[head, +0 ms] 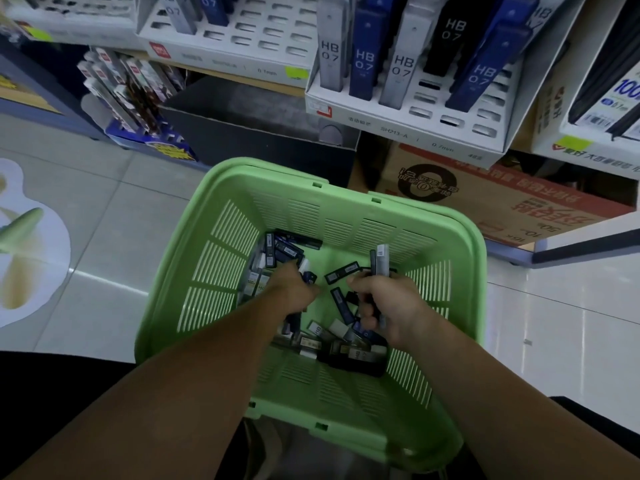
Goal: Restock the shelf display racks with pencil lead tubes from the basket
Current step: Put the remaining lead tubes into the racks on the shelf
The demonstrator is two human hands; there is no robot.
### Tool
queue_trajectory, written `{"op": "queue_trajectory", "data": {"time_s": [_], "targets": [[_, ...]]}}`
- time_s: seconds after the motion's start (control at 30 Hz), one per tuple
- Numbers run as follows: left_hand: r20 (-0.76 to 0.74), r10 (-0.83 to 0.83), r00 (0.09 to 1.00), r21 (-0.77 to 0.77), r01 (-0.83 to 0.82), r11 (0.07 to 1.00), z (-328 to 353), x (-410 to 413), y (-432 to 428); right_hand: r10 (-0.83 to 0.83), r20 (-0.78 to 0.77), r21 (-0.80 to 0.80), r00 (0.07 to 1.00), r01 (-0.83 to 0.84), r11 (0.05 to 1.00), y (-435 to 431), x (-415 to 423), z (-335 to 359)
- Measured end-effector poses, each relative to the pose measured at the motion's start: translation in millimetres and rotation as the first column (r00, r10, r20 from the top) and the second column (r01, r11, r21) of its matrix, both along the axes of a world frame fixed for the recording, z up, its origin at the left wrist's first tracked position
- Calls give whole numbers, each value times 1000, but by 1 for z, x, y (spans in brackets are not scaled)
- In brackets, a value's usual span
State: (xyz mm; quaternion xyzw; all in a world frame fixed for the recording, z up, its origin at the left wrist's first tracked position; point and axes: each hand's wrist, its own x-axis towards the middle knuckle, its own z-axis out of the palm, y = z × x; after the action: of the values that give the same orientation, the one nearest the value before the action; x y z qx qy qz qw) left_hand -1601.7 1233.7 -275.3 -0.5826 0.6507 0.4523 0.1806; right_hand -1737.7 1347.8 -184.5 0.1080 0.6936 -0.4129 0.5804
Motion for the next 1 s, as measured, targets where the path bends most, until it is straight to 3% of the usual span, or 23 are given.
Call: {"op": "queue_trajectory", "data": {"time_s": [0.23,0.33,0.5,0.63,0.8,0.9,1.0], "targets": [[-153,390,908,323,-327,888,45,3,-1,241,3,-51,970,-241,969,-5,3,27],[-213,630,747,494,-474,729,66,6,-6,257,-28,-87,966,-258,962,-8,6,45],[-293,774,561,482,-613,627,102,0,-2,365,-150,-112,919,-382,917,-5,23,72],[-303,865,399,528,-686,501,126,-10,2,225,-251,-141,941,-265,954,-8,44,86],[-338,918,206,547,-751,370,154,-17,13,85,-159,-255,984,-124,959,-12,55,113],[-407,881,240,499,-749,435,184,-14,17,92,-242,-234,966,-150,961,-12,55,134],[-484,771,413,468,-623,627,220,0,14,77,-304,-255,950,-159,954,-16,53,165]]}}
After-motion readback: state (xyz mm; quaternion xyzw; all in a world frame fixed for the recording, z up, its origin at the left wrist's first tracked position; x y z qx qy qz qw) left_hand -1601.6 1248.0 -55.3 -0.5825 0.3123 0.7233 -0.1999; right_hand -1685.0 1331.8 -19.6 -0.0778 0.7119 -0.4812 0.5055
